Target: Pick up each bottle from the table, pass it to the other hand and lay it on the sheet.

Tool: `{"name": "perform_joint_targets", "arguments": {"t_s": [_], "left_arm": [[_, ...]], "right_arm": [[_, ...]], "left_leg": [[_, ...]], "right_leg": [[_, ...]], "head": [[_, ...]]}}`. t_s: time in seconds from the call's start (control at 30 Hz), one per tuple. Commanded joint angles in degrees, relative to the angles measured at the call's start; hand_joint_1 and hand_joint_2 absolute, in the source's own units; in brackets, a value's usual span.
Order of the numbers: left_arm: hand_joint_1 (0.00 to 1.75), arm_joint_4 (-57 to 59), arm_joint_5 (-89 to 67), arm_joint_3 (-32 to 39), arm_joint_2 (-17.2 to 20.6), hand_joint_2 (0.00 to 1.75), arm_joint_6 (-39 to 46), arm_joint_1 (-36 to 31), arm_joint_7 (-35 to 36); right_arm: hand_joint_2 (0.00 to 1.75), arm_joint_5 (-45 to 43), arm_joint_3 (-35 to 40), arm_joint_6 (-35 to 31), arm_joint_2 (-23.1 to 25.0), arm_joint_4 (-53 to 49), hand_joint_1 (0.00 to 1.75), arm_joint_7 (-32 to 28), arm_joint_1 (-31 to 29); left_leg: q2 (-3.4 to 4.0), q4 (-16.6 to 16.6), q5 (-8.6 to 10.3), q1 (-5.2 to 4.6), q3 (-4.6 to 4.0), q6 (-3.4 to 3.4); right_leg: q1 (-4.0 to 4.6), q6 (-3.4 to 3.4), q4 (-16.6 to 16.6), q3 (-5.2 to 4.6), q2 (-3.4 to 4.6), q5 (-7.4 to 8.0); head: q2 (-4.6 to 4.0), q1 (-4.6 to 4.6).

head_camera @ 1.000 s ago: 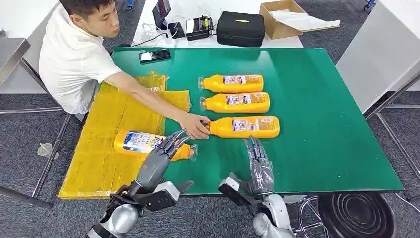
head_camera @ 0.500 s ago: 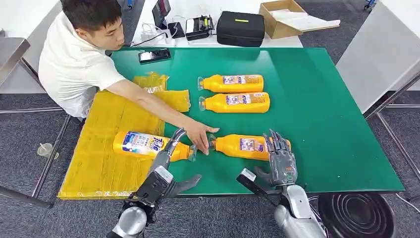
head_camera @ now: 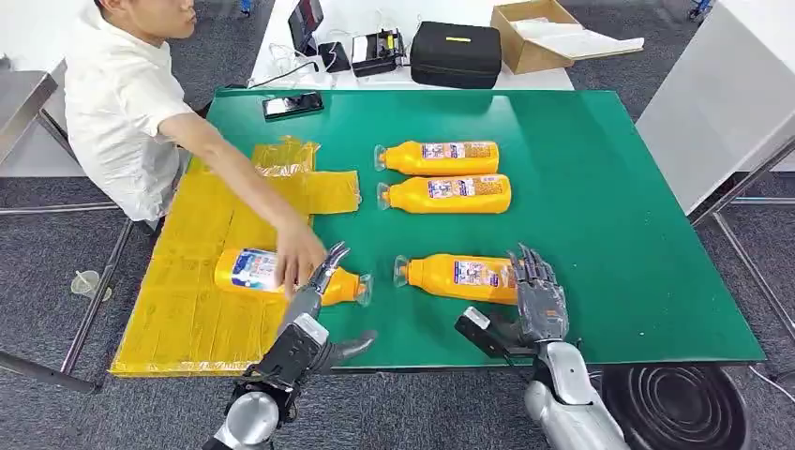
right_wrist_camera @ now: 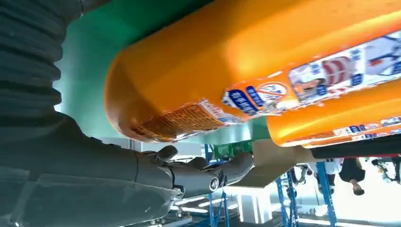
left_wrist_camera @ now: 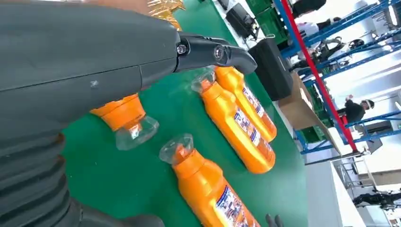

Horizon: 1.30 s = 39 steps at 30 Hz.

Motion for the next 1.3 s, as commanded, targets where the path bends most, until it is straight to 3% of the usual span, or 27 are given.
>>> {"name": "perform_joint_targets", "arguments": {"t_s": [0.03, 0.07, 0.4, 0.7, 0.73, 0.77, 0.8, 0.97, 1.3], "left_arm": [[0.0, 3.2, -0.3, 1.0, 0.1, 1.75, -0.1, -1.2, 0.3], [0.0, 3.3, -0.3, 1.1, 0.1, 1.75, 0.0, -1.2, 0.3], [0.0, 3.5, -0.3, 1.3, -0.1, 1.75, 0.1, -1.0, 0.3], [0.0, 3.8, 0.5, 1.3, -0.1, 1.75, -0.3, -1.3, 0.1], [0.0, 3.8, 0.5, 1.3, -0.1, 1.75, -0.3, -1.4, 0.1], [0.0, 3.8, 0.6, 1.3, -0.1, 1.75, -0.4, -1.5, 0.1], [0.0, 3.9, 0.7, 1.2, -0.2, 1.75, -0.5, -1.6, 0.1], [0.0, 4.8, 2.0, 0.9, -0.3, 1.75, -1.5, -2.2, 0.0], [0.0, 5.6, 3.2, 0.2, -0.6, 1.75, -1.8, -2.7, -0.8]], "right_arm": [[1.75, 2.9, 1.8, 0.9, -1.6, 7.4, 0.0, 3.1, -5.3], [1.75, 3.4, 1.8, 0.7, -1.7, 7.6, 0.0, 3.3, -5.7], [1.75, 4.1, 2.0, 1.1, -1.8, 7.0, 0.0, 3.9, -6.1], [1.75, 0.2, 2.4, 9.2, -1.2, 11.8, 0.0, 3.0, -9.2], [1.75, 0.1, 2.8, 10.2, -1.5, 12.3, 0.42, 2.9, -9.6], [1.75, -1.1, 2.7, 11.3, -1.5, 12.4, 1.61, 2.3, -9.8], [1.75, -2.2, 2.7, 12.6, -1.5, 12.8, 1.75, 1.7, -10.0], [1.75, -6.0, 4.4, 19.6, -2.5, 16.3, 1.75, 1.0, -11.3], [1.75, -11.3, 5.2, 23.3, -3.6, 16.9, 1.75, -3.0, -11.7]], "left_leg": [[0.27, 0.0, -0.25, 0.06, 0.49, 0.0], [0.15, 0.0, -0.07, 0.01, 0.2, 0.01], [0.11, 0.0, -0.06, 0.01, 0.16, 0.0], [0.13, 0.0, -0.04, 0.02, 0.16, 0.01], [0.19, 0.0, -0.09, 0.05, 0.27, 0.01], [0.15, 0.0, -0.04, 0.02, 0.17, 0.01], [0.2, 0.0, -0.09, 0.04, 0.29, 0.01], [0.14, 0.0, -0.09, 0.05, 0.35, 0.02], [0.22, 0.0, -0.05, 0.09, 0.64, -0.01]], "right_leg": [[0.14, -0.35, 0.0, 0.48, 0.11, -0.17], [0.05, -0.16, -0.1, 0.17, 0.07, -0.03], [0.04, -0.14, 0.0, 0.15, 0.05, -0.04], [0.05, -0.12, 0.0, 0.13, 0.06, 0.0], [0.09, -0.2, -0.1, 0.25, 0.09, -0.03], [0.06, -0.14, -0.1, 0.15, 0.07, 0.0], [0.09, -0.22, -0.1, 0.27, 0.09, -0.03], [0.1, -0.24, -0.1, 0.34, 0.02, -0.05], [0.14, -0.27, -0.1, 0.54, -0.08, -0.01]], "head": [[0.0, 0.0], [0.0, 0.0], [0.0, 0.0], [0.0, 0.0], [0.0, 0.0], [0.0, 0.0], [0.0, 0.0], [0.0, 0.0], [0.0, 0.0]]}}
